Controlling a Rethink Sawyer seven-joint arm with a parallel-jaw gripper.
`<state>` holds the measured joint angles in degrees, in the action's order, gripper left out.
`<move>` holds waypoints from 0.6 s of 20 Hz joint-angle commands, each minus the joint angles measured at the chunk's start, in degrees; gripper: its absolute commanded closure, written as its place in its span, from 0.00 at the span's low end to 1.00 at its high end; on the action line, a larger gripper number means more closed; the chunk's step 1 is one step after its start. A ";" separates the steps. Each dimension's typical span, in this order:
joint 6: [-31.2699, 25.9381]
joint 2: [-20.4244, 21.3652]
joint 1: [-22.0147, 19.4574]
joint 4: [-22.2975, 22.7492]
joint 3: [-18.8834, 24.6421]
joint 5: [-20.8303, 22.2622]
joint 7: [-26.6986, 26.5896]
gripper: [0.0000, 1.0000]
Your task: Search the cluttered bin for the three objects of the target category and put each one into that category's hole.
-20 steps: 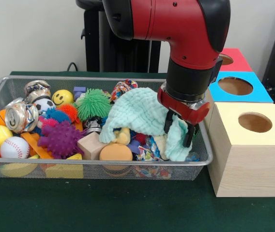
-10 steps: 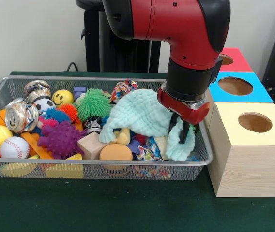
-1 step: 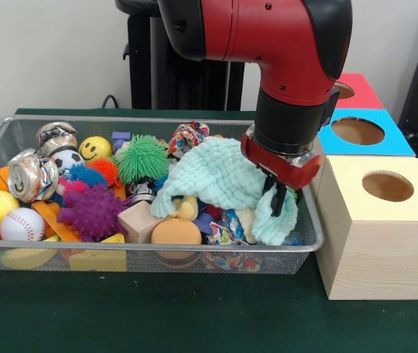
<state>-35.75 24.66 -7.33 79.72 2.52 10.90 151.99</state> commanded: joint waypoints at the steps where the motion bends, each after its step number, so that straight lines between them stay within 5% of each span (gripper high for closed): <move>1: 1.58 -2.02 -0.29 -0.64 4.97 2.09 -5.19 1.00; 6: -0.09 0.92 -3.16 2.81 6.31 2.48 -9.52 1.00; 12: -3.54 8.22 -12.20 10.85 9.29 5.19 -21.39 1.00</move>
<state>-35.75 27.42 -12.07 82.13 5.38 11.16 151.28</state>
